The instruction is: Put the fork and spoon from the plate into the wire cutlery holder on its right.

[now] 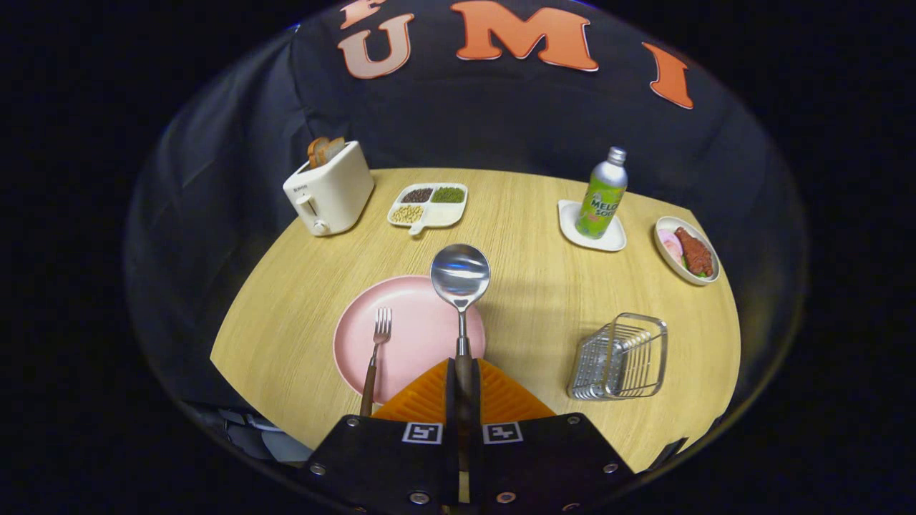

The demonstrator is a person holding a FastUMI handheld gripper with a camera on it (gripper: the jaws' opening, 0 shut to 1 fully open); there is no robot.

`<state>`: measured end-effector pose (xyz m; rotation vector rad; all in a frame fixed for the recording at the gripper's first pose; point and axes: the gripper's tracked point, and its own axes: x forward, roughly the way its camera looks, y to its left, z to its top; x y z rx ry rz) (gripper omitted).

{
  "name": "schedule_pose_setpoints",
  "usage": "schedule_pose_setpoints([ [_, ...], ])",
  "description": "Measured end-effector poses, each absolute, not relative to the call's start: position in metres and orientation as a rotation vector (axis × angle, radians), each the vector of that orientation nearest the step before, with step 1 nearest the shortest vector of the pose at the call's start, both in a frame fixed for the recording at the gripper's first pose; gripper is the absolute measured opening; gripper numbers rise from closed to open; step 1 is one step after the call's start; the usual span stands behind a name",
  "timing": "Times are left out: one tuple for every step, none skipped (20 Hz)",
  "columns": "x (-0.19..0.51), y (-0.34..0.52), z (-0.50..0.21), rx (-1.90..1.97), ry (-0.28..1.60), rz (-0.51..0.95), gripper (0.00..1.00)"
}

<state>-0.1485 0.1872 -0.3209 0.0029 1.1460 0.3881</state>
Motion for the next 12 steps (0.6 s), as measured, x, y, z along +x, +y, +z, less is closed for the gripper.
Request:
schedule_pose_setpoints([
  [-0.144, 0.178, -0.311, 0.012, 1.126, 0.369, 0.06],
  [-0.140, 0.170, -0.302, 0.019, 1.113, 0.359, 0.06],
  [-0.136, 0.161, -0.294, 0.027, 1.095, 0.342, 0.06],
  [-0.133, 0.150, -0.286, 0.026, 1.077, 0.324, 0.06],
  [-0.131, 0.139, -0.281, 0.031, 1.067, 0.304, 0.06],
  [-0.128, 0.128, -0.277, 0.039, 1.063, 0.282, 0.06],
  [-0.124, 0.116, -0.274, 0.034, 1.059, 0.260, 0.06],
  [-0.123, 0.104, -0.274, 0.017, 1.062, 0.237, 0.06],
  [-0.123, 0.091, -0.276, -0.002, 1.070, 0.217, 0.06],
  [-0.123, 0.079, -0.279, -0.016, 1.089, 0.200, 0.06],
  [-0.123, 0.071, -0.281, -0.027, 1.107, 0.186, 0.06],
  [-0.125, 0.062, -0.284, -0.045, 1.133, 0.178, 0.06],
])
